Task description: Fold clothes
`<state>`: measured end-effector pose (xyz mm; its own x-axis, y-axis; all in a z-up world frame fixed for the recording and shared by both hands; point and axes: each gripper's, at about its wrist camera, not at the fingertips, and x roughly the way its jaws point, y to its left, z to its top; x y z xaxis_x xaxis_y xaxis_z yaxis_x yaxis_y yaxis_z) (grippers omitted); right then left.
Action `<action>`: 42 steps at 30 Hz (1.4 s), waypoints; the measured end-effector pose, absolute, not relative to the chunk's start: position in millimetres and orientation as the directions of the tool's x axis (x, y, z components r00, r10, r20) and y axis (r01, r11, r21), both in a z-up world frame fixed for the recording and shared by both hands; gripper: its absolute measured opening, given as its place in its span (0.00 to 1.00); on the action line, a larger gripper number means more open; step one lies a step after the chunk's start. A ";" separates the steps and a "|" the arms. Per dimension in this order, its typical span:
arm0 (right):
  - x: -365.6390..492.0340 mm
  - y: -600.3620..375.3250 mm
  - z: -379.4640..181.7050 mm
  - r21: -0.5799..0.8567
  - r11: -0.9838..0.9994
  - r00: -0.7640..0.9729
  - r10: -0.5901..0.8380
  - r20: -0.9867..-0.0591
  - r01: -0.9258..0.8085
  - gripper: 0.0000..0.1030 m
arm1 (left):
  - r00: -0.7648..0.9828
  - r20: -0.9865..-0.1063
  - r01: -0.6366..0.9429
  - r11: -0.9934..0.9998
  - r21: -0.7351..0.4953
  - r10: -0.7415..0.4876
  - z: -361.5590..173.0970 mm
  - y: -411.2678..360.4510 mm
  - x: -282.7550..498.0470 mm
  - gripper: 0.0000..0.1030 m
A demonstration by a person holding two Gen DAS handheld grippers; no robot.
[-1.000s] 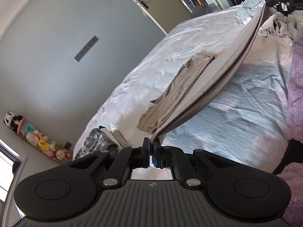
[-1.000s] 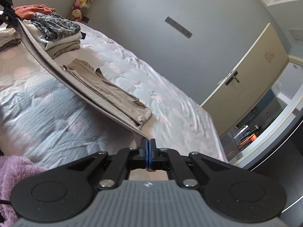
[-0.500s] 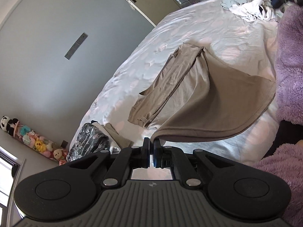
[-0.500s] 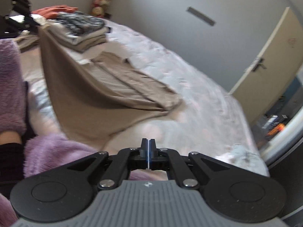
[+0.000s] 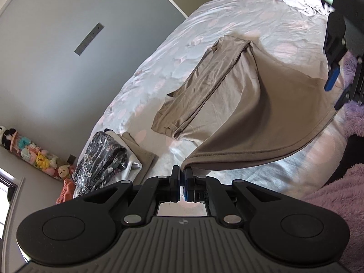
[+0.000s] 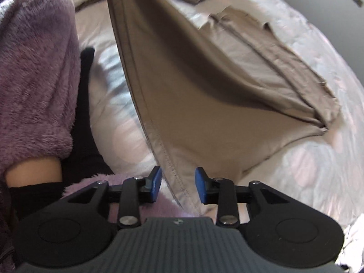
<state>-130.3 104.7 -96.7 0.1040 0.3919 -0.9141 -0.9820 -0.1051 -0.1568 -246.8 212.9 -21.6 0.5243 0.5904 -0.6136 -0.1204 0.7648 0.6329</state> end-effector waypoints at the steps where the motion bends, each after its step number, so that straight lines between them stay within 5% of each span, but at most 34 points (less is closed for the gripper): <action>1: -129.6 110.3 -102.3 -0.151 -0.112 0.100 0.370 -0.924 -0.982 0.40 | 0.523 -0.617 -0.124 0.769 0.627 0.588 -21.5 216.0 -246.7 0.01; 9: -118.8 129.3 -132.8 -0.103 -0.061 0.086 0.233 -0.969 -0.993 0.49 | 0.516 -0.639 -0.146 0.794 0.591 0.571 -23.6 237.8 -242.4 0.01; 12: -118.3 132.2 -140.5 -0.123 -0.049 0.111 0.206 -0.972 -0.991 0.31 | 0.513 -0.643 -0.156 0.798 0.582 0.569 -23.4 242.1 -242.2 0.01; 14: -122.2 128.8 -140.1 -0.171 -0.044 0.157 0.218 -0.963 -0.984 0.05 | 0.510 -0.643 -0.163 0.799 0.579 0.571 -22.1 244.4 -243.4 0.01; 30: -97.0 5.1 12.0 -0.483 0.339 0.589 0.510 -0.627 -0.807 0.05 | 0.582 -0.623 -0.057 0.790 0.610 0.523 -6.5 188.7 -253.4 0.01; 42: -129.5 -49.9 32.4 -0.596 0.278 0.638 0.528 -0.561 -0.754 0.04 | 0.605 -0.626 0.035 0.769 0.638 0.492 11.8 138.2 -284.6 0.01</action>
